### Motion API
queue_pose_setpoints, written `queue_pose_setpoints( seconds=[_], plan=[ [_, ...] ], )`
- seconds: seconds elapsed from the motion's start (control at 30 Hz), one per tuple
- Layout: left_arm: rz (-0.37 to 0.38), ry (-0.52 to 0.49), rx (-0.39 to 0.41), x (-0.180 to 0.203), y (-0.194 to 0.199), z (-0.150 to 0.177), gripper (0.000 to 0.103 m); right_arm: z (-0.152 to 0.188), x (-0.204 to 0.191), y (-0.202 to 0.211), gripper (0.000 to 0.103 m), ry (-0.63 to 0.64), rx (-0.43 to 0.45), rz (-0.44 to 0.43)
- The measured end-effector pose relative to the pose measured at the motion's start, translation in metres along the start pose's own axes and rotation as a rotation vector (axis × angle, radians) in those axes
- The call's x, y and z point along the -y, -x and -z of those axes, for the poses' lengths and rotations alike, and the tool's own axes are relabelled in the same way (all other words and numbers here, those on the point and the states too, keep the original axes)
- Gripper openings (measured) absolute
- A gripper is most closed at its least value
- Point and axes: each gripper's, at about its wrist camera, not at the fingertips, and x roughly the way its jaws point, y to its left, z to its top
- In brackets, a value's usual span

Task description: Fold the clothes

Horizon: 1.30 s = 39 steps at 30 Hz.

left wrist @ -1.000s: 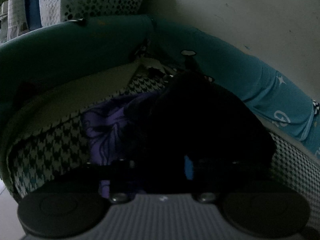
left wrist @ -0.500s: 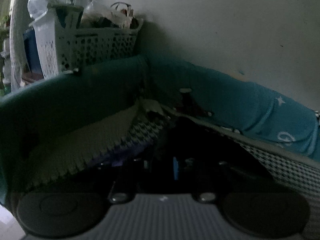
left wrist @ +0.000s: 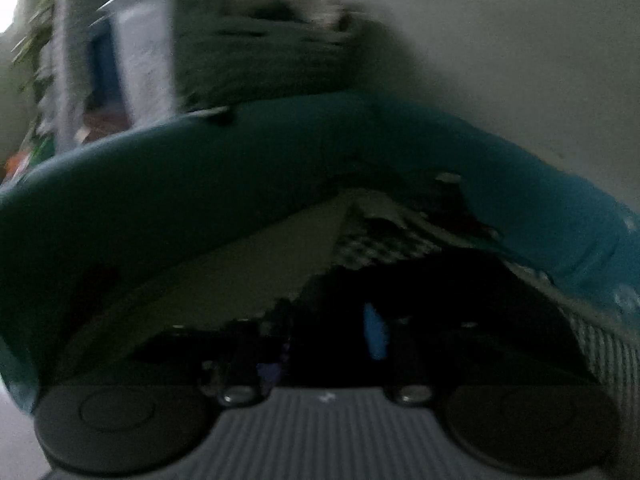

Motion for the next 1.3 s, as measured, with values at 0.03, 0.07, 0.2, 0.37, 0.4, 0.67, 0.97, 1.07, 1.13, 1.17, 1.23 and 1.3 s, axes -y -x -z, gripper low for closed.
queue_pose_setpoints(
  seconds=[0.03, 0.07, 0.2, 0.37, 0.4, 0.67, 0.97, 1.07, 1.13, 1.17, 1.23, 1.3],
  plan=[
    [0.003, 0.033, 0.010, -0.008, 0.002, -0.002, 0.053, 0.002, 0.001, 0.003, 0.023, 0.007, -0.011, -0.007],
    [0.005, 0.061, 0.019, -0.015, 0.006, -0.004, 0.053, 0.004, 0.003, 0.008, 0.027, 0.011, -0.015, -0.012],
    [-0.011, 0.138, 0.054, -0.036, 0.020, -0.009, 0.053, 0.007, 0.009, 0.032, 0.027, 0.034, -0.010, -0.047],
    [-0.006, 0.137, 0.086, -0.035, 0.035, -0.007, 0.062, -0.008, 0.005, 0.063, 0.027, 0.128, 0.086, -0.041],
    [-0.009, 0.117, 0.089, -0.030, 0.035, -0.006, 0.066, -0.013, 0.005, 0.064, 0.027, 0.136, 0.102, -0.031],
    [0.005, 0.011, 0.069, -0.002, 0.024, 0.001, 0.069, -0.045, 0.027, 0.044, 0.027, 0.172, 0.152, 0.092],
    [0.020, 0.046, 0.030, -0.010, 0.013, -0.001, 0.069, -0.045, 0.107, 0.040, 0.027, -0.006, 0.134, 0.323],
    [0.039, 0.049, 0.045, -0.011, 0.019, 0.000, 0.069, -0.044, 0.105, 0.050, 0.027, -0.018, 0.166, 0.353],
    [0.042, 0.044, 0.058, -0.009, 0.023, -0.001, 0.071, -0.043, 0.092, 0.059, 0.027, -0.007, 0.199, 0.324],
    [0.045, 0.044, 0.063, -0.008, 0.025, -0.001, 0.071, -0.041, 0.083, 0.062, 0.027, 0.011, 0.207, 0.302],
    [0.057, 0.042, 0.067, -0.006, 0.028, -0.002, 0.071, -0.039, 0.062, 0.062, 0.027, 0.058, 0.201, 0.253],
    [0.064, 0.023, 0.076, -0.002, 0.033, -0.002, 0.071, -0.036, 0.045, 0.059, 0.027, 0.090, 0.178, 0.193]
  ],
)
